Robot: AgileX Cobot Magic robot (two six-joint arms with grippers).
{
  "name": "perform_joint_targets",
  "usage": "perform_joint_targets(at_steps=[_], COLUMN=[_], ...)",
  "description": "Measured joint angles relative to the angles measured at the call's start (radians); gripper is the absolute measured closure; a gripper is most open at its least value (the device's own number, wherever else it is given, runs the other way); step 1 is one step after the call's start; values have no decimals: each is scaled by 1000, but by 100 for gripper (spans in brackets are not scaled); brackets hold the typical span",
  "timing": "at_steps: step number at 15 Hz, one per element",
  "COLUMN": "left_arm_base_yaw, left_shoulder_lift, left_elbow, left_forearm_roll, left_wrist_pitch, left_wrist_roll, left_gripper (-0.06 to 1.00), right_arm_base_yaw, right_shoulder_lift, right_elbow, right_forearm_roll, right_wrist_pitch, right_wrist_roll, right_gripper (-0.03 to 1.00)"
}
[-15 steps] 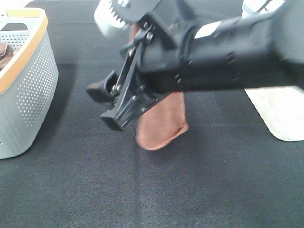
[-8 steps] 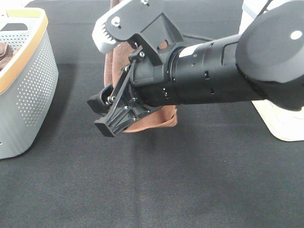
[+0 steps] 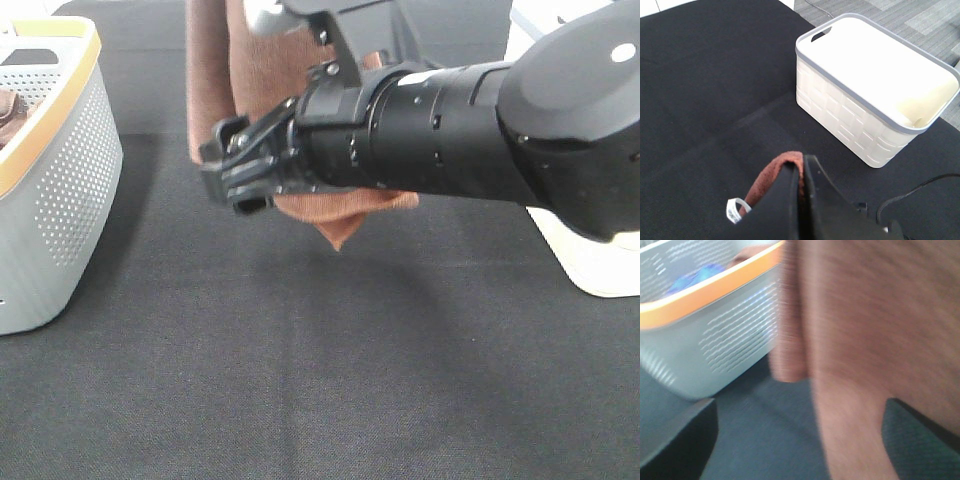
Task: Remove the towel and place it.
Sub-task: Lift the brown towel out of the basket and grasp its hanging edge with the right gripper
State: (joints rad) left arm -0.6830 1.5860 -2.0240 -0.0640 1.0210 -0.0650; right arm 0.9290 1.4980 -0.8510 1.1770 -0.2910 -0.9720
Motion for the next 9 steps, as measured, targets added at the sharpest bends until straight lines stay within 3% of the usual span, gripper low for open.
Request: perform_joint_targets(at_steps=[3,6,9], left_arm_base_yaw=[0,0,0], left_shoulder_lift=[0,0,0], left_elbow=[-16,-16,-16], left_forearm_roll=[46,99,105], left_wrist_pitch=[29,99,110], left_wrist_roll=[0,0,0], left_gripper=[94,94,94], right_arm_base_yaw=[0,0,0], right_shoulder_lift=[0,0,0], right_elbow=[0,0,0], right_forearm_roll=[94,261,345], right_wrist_pitch=[-86,-195,-232], right_wrist_roll=[-63,-239,-336], right_gripper=[10,10,10])
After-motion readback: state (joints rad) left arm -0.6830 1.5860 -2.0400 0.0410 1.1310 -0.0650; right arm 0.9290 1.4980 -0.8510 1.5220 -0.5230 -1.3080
